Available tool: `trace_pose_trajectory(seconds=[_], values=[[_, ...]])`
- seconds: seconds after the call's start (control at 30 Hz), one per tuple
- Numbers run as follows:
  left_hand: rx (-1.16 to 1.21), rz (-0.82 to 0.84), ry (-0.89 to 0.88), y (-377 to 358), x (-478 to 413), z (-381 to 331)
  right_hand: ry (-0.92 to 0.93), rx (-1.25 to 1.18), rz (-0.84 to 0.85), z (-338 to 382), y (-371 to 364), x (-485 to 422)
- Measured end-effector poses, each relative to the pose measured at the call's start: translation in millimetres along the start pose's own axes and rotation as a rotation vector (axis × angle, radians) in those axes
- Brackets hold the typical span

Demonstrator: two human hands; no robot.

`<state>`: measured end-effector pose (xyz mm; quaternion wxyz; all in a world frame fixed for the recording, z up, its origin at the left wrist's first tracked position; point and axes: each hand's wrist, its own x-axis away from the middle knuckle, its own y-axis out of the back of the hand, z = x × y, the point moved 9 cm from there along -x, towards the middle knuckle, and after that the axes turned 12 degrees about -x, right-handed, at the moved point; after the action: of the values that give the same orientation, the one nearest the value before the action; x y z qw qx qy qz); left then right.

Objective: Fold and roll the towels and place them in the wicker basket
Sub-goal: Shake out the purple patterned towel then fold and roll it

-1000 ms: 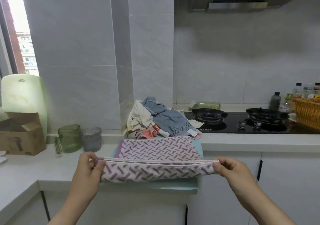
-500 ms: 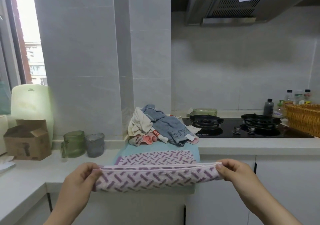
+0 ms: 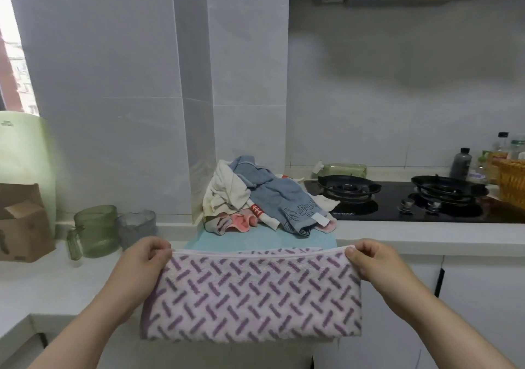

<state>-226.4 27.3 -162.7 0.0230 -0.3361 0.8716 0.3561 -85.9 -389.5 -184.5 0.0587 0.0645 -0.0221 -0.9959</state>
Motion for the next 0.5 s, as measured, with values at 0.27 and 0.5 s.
trace_pose_trajectory(seconds=[0.27,0.5], values=[[-0.014,0.190,0.243,-64.5,-60.2,42.8,-0.123,0.122,-0.018,-38.6,-39.8,-74.2],[-0.235,0.125,0.187,-77.5,-82.3,47.4,-0.180,0.284,0.002,-45.7,-46.6,-100.1]])
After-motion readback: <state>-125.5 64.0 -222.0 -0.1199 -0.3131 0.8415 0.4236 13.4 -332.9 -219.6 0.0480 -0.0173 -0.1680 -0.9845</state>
